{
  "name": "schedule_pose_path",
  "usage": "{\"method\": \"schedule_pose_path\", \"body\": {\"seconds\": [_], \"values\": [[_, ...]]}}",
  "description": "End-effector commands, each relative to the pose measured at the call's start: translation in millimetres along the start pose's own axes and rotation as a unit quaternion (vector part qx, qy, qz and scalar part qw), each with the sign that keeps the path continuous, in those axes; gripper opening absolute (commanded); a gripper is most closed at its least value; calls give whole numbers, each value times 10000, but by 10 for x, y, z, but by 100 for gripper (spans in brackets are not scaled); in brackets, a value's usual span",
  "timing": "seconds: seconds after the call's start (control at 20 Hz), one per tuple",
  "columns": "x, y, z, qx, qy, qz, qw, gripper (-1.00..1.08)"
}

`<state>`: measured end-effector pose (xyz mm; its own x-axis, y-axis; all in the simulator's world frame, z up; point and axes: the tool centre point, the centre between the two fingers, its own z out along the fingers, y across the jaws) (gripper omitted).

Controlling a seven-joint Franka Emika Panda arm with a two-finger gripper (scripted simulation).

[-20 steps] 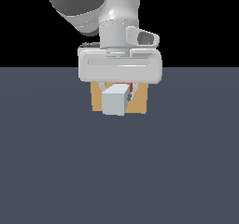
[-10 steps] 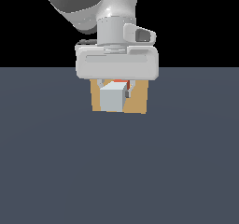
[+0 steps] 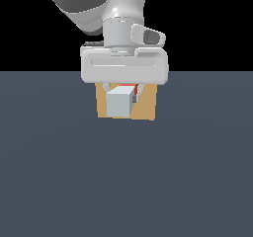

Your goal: Insert the peg into the horizontal hole in a box.

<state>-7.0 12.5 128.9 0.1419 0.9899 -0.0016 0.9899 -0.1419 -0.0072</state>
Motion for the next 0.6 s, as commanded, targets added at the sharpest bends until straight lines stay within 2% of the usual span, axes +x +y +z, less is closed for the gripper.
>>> {"method": "schedule_pose_path", "body": {"seconds": [0.0,0.25,0.55], "values": [[77,14,-31,-31,8,-7,10000,-100],[381,6,-39,-38,10,-6,10000,-100],[930,5,-53,-50,13,-6,10000,-100]]}}
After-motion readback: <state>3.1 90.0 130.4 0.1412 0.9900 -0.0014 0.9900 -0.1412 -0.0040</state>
